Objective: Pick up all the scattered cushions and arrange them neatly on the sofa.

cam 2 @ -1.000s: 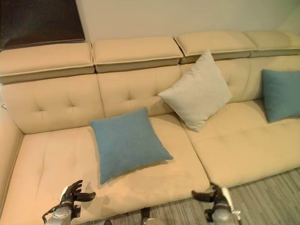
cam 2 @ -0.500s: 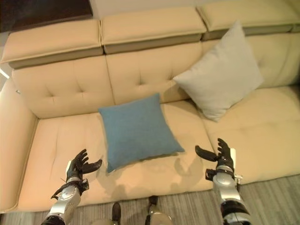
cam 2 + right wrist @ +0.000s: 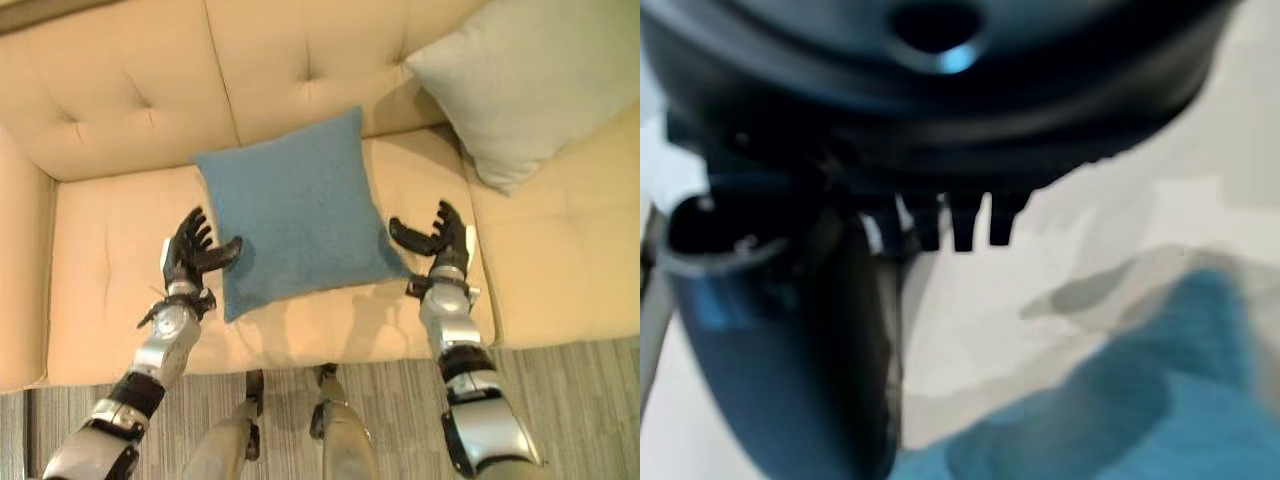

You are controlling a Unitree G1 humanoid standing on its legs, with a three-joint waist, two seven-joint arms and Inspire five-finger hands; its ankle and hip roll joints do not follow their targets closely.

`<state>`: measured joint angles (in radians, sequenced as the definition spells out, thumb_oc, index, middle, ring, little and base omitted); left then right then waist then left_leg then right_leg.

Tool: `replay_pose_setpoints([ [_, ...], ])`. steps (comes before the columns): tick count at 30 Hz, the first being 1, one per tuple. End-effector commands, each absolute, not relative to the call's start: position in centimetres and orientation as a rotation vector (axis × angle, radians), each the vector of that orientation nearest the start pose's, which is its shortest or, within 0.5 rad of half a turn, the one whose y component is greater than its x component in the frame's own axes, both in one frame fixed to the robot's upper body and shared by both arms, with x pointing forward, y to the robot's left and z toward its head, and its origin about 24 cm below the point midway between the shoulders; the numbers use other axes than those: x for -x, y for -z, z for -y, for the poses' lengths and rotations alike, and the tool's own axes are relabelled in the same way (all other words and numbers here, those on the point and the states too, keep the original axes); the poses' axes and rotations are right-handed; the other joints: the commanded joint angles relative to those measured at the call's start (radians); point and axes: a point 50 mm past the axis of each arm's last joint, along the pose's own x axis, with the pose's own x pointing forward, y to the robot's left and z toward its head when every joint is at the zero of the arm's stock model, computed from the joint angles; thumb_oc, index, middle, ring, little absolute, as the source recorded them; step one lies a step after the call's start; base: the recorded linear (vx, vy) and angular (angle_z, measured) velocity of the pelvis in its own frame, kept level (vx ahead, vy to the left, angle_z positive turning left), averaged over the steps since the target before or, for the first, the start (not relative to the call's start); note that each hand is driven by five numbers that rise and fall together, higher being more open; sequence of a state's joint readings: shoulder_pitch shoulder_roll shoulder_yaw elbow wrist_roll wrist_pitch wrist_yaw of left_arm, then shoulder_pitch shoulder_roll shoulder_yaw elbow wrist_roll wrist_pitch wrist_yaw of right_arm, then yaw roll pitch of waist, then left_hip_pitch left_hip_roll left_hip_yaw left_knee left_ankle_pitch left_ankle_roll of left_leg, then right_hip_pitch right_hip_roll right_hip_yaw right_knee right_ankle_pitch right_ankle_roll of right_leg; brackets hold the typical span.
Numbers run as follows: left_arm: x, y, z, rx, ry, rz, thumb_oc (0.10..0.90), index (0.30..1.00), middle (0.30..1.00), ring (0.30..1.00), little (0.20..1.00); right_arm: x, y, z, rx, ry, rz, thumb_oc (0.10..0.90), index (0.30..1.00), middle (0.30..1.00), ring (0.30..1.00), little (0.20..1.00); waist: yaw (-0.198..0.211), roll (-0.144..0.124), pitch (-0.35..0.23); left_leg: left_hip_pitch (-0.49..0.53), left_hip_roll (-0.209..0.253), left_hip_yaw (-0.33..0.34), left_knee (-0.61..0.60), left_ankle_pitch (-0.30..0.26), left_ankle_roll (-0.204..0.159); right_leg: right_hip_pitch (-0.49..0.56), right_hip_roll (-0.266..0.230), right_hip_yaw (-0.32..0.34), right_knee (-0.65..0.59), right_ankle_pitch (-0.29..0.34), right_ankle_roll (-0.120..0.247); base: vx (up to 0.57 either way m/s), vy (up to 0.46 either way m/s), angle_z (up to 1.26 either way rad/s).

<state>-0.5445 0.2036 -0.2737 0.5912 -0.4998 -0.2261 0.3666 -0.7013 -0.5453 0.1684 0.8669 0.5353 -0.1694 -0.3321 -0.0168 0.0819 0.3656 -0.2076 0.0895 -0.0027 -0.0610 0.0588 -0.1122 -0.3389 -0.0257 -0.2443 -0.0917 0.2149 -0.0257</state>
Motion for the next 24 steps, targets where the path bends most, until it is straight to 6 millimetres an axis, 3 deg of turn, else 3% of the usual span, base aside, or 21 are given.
replay_pose_setpoints([
  [1,-35.3,-9.2,-14.2,0.117,-0.138,0.182,0.800,0.900,0.900,0.900,0.900,-36.8,-15.1,28.5,0.055,0.486,0.218,0.800,0.900,0.900,0.900,0.900,-0.009,-0.066,-0.091,-0.078,0.012,0.073,-0.026,0.023,-0.042,0.067,-0.020,0.044,0.004,-0.230,0.120,-0.01,-0.035,-0.03],
  [5,-35.9,-10.0,-13.0,0.061,-0.085,0.193,0.800,0.900,0.900,0.900,0.900,-37.7,-16.1,27.7,0.069,0.461,0.220,0.800,0.900,0.900,0.900,0.900,-0.010,-0.076,-0.087,-0.108,0.013,0.076,-0.026,0.027,-0.045,0.035,-0.019,0.050,0.004,-0.222,0.123,0.00,-0.012,0.00],
  [11,-35.9,-9.7,-11.9,0.067,-0.057,0.175,0.800,0.900,0.900,0.900,0.900,-38.3,-15.9,26.4,0.075,0.422,0.200,0.800,0.900,0.900,0.900,0.900,-0.002,-0.076,-0.077,-0.123,0.011,0.074,-0.026,0.030,-0.046,0.019,-0.022,0.052,0.004,-0.220,0.125,0.00,-0.021,0.05],
  [14,-35.6,-9.0,-11.1,0.087,-0.030,0.145,0.800,0.900,0.900,0.900,0.900,-38.6,-14.5,24.8,0.077,0.368,0.156,0.800,0.900,0.900,0.900,0.900,0.001,-0.072,-0.070,-0.124,0.008,0.071,-0.026,0.033,-0.046,0.019,-0.023,0.052,0.004,-0.219,0.124,0.00,0.000,0.00],
  [17,-35.3,-8.8,-9.7,0.114,0.005,0.133,0.800,0.900,0.900,0.900,0.900,-38.6,-12.1,21.4,0.093,0.249,0.097,0.800,0.900,0.900,0.900,0.900,0.003,-0.068,-0.059,-0.114,0.003,0.068,-0.026,0.034,-0.045,0.029,-0.024,0.053,0.004,-0.220,0.121,0.00,0.000,0.00],
  [18,-35.3,-8.7,-9.7,0.114,0.005,0.133,0.800,0.900,0.900,0.900,0.900,-38.6,-12.1,21.4,0.093,0.249,0.097,0.800,0.900,0.900,0.900,0.900,0.003,-0.068,-0.058,-0.114,0.003,0.067,-0.026,0.034,-0.045,0.029,-0.024,0.053,0.004,-0.220,0.121,0.00,0.000,0.00],
  [20,-35.3,-9.1,-9.2,0.140,0.017,0.144,0.800,0.900,0.900,0.900,0.900,-38.5,-11.0,19.3,0.098,0.176,0.075,0.800,0.900,0.900,0.900,0.900,0.003,-0.066,-0.055,-0.108,0.001,0.065,-0.026,0.034,-0.044,0.036,-0.026,0.051,0.004,-0.220,0.119,0.00,0.000,0.00],
  [21,-35.2,-9.4,-8.8,0.175,0.025,0.151,0.800,0.900,0.900,0.900,0.900,-38.2,-10.0,17.4,0.075,0.111,0.057,0.770,0.855,0.855,0.855,0.855,0.003,-0.064,-0.052,-0.100,-0.002,0.064,-0.026,0.033,-0.043,0.043,-0.027,0.050,0.004,-0.220,0.118,0.00,0.000,0.00],
  [22,-35.2,-9.4,-8.8,0.174,0.025,0.151,0.800,0.900,0.900,0.900,0.900,-38.2,-10.0,17.4,0.075,0.111,0.057,0.584,0.575,0.575,0.575,0.575,0.003,-0.065,-0.051,-0.100,-0.002,0.064,-0.026,0.033,-0.043,0.044,-0.027,0.050,0.004,-0.221,0.118,0.01,0.005,0.05],
  [23,-35.1,-9.8,-8.5,0.219,0.035,0.168,0.800,0.900,0.900,0.900,0.900,-37.9,-9.5,15.7,0.032,0.056,0.056,0.515,0.472,0.472,0.472,0.472,0.004,-0.063,-0.049,-0.090,-0.003,0.062,-0.026,0.032,-0.042,0.054,-0.026,0.049,0.004,-0.222,0.117,0.01,0.006,0.06],
  [24,-35.0,-10.0,-8.4,0.240,0.042,0.171,0.770,0.855,0.855,0.855,0.855,-37.7,-9.4,15.2,0.017,0.041,0.058,0.400,0.300,0.300,0.300,0.300,0.004,-0.063,-0.049,-0.086,-0.003,0.060,-0.026,0.031,-0.042,0.058,-0.026,0.050,0.004,-0.223,0.117,0.01,0.006,0.06],
])
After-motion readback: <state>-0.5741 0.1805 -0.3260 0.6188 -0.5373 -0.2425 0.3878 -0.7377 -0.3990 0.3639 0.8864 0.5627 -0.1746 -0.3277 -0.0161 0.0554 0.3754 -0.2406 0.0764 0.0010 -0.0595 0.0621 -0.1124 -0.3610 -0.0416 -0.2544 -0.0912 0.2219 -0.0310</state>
